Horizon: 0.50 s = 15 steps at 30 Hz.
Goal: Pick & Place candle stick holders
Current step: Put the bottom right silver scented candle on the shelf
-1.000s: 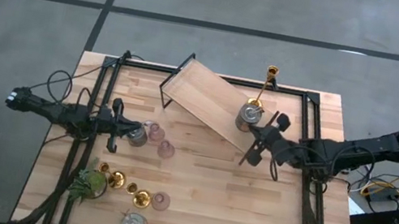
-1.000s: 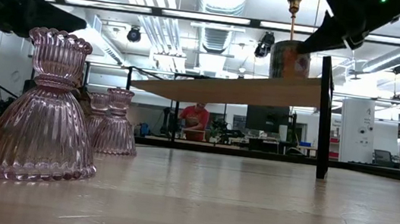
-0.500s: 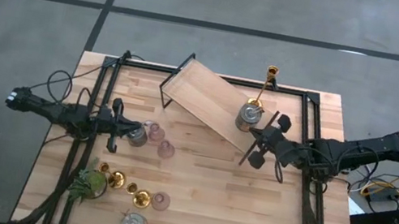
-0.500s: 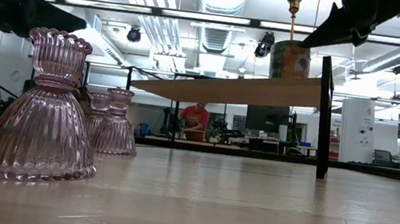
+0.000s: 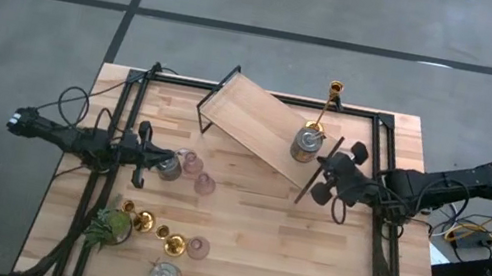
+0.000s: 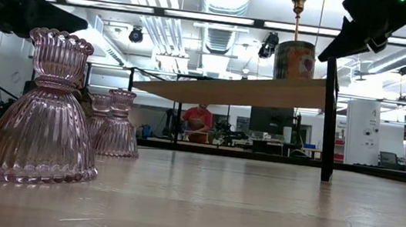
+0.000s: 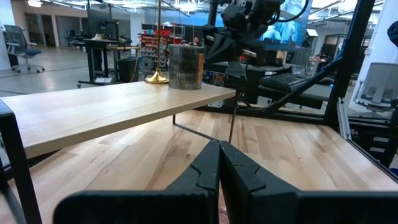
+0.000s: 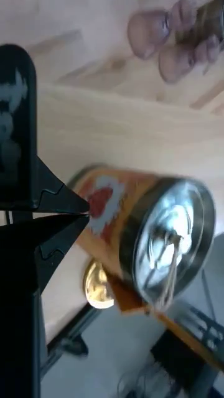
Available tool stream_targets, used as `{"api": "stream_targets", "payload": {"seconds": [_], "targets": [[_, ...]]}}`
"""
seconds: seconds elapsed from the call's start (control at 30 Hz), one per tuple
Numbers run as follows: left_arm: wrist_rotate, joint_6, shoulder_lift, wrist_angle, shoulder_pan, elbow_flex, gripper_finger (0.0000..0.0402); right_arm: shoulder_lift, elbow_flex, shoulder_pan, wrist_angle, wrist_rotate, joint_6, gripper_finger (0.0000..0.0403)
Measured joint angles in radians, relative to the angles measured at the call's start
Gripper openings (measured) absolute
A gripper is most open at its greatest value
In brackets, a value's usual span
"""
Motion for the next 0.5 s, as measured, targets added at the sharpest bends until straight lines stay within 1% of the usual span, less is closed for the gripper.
{"api": "stream_targets", "payload": {"seconds": [0.2, 0.5], "targets": [[0.000, 0.000, 0.000, 0.000, 0.000, 0.000, 0.0012, 0.000, 0.000, -0.001, -0.006, 0.056, -0.004, 0.0008], [0.000, 0.000, 0.000, 0.000, 0.000, 0.000, 0.0012, 0.030, 0.000, -0.026, 0.060, 0.061, -0.065, 0.0008]]}}
